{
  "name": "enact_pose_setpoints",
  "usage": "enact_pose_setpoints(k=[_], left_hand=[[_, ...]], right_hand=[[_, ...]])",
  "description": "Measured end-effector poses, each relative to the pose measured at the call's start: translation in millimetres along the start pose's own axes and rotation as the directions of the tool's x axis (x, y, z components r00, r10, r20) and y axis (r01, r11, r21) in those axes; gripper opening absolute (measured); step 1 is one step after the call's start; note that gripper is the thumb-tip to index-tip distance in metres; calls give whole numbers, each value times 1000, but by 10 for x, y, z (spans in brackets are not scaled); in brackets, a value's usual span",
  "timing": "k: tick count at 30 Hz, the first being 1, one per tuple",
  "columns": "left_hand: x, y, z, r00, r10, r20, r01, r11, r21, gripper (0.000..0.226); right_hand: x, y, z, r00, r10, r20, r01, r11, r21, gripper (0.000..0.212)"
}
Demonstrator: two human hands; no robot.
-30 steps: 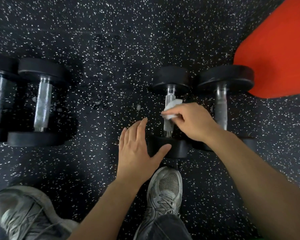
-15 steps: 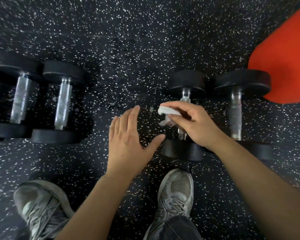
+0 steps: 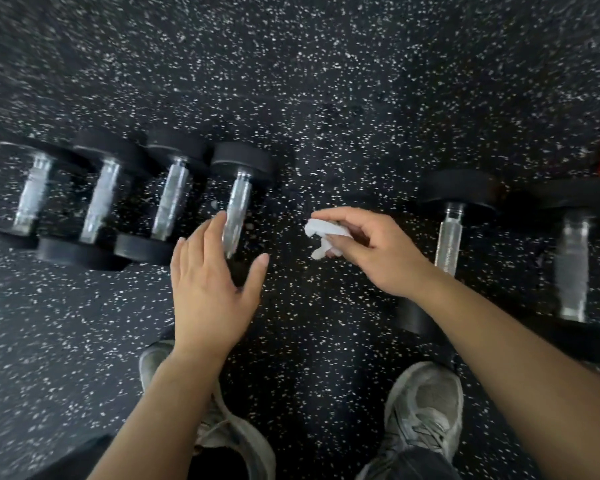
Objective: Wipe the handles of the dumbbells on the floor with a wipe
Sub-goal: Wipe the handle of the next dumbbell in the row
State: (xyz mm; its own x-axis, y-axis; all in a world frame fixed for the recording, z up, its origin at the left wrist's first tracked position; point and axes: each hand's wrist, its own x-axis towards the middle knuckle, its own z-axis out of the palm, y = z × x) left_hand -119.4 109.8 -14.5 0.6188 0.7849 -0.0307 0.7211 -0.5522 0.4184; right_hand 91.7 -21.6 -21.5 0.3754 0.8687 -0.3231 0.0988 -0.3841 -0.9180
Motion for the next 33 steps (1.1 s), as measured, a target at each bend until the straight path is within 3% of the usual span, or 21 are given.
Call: enact_pose_setpoints(k=[8,18,27,33], left_hand=[[99,-469,-38,988,-156,-15,156,988,14,70],[64,-620,133,992,-126,-23,126,992,1,69],[5,-429,304,991,-105,80,110,992,-64,91],[-76,-365,328,990,-124,70,132,983,-126,75]], right_hand=[[312,-85,366,997,-13,73,19,997,-74,35],[463,-13,473,997,4,82,4,995,-101,34],[389,237,610,999,48,0,-48,997,-67,30],[159,481,631,994,86,-62,-94,985,-142,35]])
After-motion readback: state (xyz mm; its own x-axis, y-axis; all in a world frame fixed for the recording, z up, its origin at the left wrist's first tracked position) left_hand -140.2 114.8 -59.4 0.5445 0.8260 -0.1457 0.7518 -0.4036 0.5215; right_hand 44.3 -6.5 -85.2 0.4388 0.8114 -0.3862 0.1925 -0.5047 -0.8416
